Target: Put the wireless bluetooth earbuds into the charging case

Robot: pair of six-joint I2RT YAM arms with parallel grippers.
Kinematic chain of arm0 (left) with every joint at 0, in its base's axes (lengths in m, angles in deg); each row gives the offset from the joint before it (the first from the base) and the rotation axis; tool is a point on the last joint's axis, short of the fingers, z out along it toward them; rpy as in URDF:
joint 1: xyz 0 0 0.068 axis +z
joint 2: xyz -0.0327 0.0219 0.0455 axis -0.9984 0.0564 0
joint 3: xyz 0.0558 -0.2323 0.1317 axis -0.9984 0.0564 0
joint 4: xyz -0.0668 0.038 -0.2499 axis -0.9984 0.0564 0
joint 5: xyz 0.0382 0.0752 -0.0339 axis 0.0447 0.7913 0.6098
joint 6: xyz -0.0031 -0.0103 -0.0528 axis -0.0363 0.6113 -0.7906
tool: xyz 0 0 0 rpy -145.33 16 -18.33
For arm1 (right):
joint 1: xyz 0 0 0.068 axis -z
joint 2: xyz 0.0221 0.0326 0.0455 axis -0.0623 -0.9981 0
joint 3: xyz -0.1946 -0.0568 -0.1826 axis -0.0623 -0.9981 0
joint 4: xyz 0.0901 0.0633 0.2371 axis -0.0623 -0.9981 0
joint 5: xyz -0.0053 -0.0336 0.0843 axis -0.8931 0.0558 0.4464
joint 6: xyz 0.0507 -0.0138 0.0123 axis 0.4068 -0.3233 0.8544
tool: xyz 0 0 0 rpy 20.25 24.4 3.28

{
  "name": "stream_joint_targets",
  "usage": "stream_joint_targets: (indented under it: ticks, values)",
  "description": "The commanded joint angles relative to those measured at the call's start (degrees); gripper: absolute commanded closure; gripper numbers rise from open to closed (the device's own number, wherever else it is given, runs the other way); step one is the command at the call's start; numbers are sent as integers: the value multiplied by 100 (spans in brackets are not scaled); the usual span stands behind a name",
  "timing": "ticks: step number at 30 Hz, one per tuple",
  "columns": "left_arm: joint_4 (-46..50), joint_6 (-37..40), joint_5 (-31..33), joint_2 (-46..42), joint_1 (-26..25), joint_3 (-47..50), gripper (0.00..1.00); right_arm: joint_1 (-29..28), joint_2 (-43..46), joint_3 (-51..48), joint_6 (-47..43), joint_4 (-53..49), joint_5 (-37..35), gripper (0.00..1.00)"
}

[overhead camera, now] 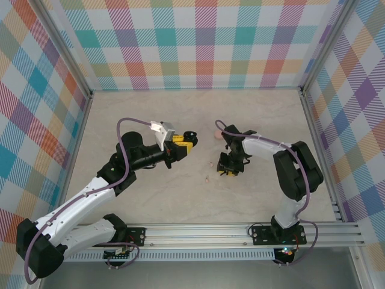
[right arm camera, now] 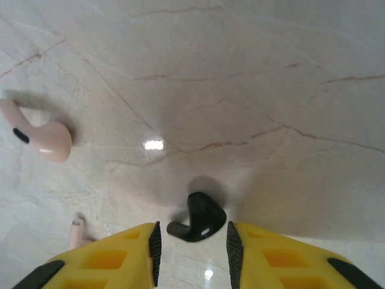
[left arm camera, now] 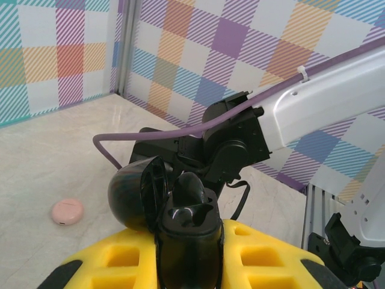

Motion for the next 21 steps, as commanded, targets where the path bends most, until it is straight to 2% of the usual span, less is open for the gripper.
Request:
stream_joint_targets:
  ticks: [1, 6, 10, 16, 21]
  values:
    - [-1, 67, -75, -116, -72, -24, 81, -53, -254, 257, 123, -83, -220, 66]
    - [7, 65, -56, -143, -69, -4, 81, -91, -457, 624, -140, -441, -588, 76]
    - [7, 65, -50, -151, -70, -2, 81, -101, -625, 883, -581, -734, -740, 79]
    - [-1, 64, -40, -148, -69, 7, 81, -100, -827, 1070, -1065, -1004, -792, 78]
    - [-1, 69, -41, -146, -71, 17, 81, -100, -827, 1131, -1028, -1035, -787, 70]
